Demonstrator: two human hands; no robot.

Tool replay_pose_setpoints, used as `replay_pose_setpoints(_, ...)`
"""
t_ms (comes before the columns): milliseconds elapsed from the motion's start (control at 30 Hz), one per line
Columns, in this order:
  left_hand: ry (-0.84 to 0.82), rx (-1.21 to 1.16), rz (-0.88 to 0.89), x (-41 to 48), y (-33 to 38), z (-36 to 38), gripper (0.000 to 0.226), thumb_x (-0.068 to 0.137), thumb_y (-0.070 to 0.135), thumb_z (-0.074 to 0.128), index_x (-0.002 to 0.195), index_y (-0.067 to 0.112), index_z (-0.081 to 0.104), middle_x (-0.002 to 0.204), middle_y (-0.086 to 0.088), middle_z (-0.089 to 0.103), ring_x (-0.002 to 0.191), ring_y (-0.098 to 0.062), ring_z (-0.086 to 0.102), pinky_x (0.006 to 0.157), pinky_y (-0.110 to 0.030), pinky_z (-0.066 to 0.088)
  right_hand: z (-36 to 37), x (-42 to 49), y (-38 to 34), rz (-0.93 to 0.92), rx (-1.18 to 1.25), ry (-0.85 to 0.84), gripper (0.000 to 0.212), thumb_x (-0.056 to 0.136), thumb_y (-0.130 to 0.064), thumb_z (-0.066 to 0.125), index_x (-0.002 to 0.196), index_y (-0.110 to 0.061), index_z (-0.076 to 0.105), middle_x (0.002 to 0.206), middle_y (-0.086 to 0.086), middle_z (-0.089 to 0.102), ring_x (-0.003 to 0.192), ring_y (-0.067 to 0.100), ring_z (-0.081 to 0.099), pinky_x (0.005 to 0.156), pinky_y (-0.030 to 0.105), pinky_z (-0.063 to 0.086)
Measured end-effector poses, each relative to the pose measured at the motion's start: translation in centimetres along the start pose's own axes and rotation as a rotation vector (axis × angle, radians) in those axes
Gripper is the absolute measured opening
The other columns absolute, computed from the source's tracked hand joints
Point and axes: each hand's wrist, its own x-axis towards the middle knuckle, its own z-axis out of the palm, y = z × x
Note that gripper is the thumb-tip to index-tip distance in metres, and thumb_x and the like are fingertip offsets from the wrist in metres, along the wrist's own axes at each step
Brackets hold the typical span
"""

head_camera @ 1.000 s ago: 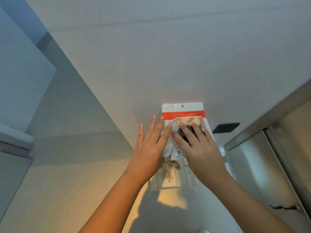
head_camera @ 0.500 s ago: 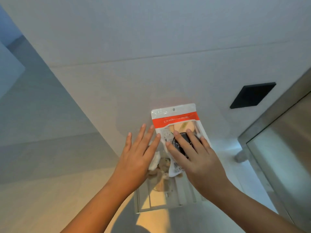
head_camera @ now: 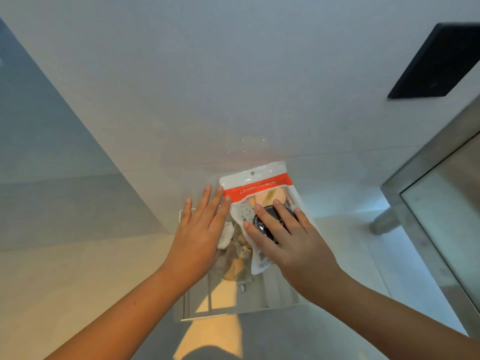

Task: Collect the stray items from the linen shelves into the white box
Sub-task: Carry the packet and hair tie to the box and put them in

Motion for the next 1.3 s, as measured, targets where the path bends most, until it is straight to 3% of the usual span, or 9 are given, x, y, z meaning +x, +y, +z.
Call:
replay_pose_setpoints(167,-0.022,0.011,0.023,-1.0,-0.2,2.4,0.089,0.044,-0.005,0.084,0.126,-0.008,0.050,0.132,-0.027,0.049,0.120,-0.049,0.042,0.092,-0.063,0.025,3.3,-1.5,-0.5,0.005,-0.004,-0.025,0.054,0.066,-0.012,0.081,0.117,-0.014,0.065,0.121,0.017,0.061,0.107,0.041,0.059,0.079,0.052,0.053)
replay_pose_setpoints(533,-0.115,-0.033,0.010,-3.8,-0.3,4.9,0.093,0.040,-0.005,0.085,0.127,-0.007,0.050,0.133,-0.026,0.047,0.125,-0.044,0.033,0.092,-0.065,0.030,8.8,-4.9,-3.1,0.044,0.024,-0.093,0.058,0.059,-0.012,0.083,0.115,-0.015,0.066,0.117,0.017,0.064,0.100,0.040,0.063,0.076,0.051,0.054)
replay_pose_setpoints(667,-0.120,-0.039,0.013,-4.0,-0.2,4.9,0.093,0.039,-0.008,0.084,0.126,-0.006,0.052,0.134,-0.025,0.047,0.125,-0.042,0.030,0.093,-0.062,0.029,9.0,-5.5,-2.8,0.076,0.009,-0.198,0.065,0.050,-0.010,0.085,0.113,-0.014,0.067,0.117,0.017,0.064,0.100,0.041,0.063,0.073,0.053,0.054)
replay_pose_setpoints(1200,-0.161,-0.011,-0.001,-4.6,0.1,5.4,0.091,0.035,-0.002,0.089,0.121,-0.004,0.058,0.127,-0.024,0.054,0.118,-0.044,0.048,0.090,-0.059,0.037,10.8,-4.9,-1.6,0.174,-0.003,-0.605,0.084,0.032,-0.009,0.092,0.112,-0.011,0.067,0.115,0.018,0.065,0.096,0.042,0.063,0.067,0.054,0.054)
replay_pose_setpoints(1267,-0.168,-0.015,0.002,-4.7,0.2,5.4,0.091,0.034,-0.004,0.087,0.121,-0.004,0.057,0.128,-0.025,0.054,0.118,-0.044,0.048,0.090,-0.059,0.036,11.0,-4.8,-1.2,0.188,0.008,-0.650,0.084,0.041,-0.008,0.090,0.120,-0.012,0.061,0.122,0.020,0.060,0.104,0.043,0.059,0.072,0.054,0.053)
replay_pose_setpoints(1300,-0.175,-0.012,0.003,-4.7,0.2,5.4,0.092,0.034,-0.004,0.087,0.121,-0.004,0.058,0.128,-0.024,0.054,0.119,-0.043,0.048,0.090,-0.058,0.036,11.2,-4.9,-1.1,0.191,0.028,-0.675,0.085,0.056,-0.008,0.085,0.133,-0.014,0.049,0.135,0.021,0.048,0.117,0.044,0.050,0.083,0.055,0.048)
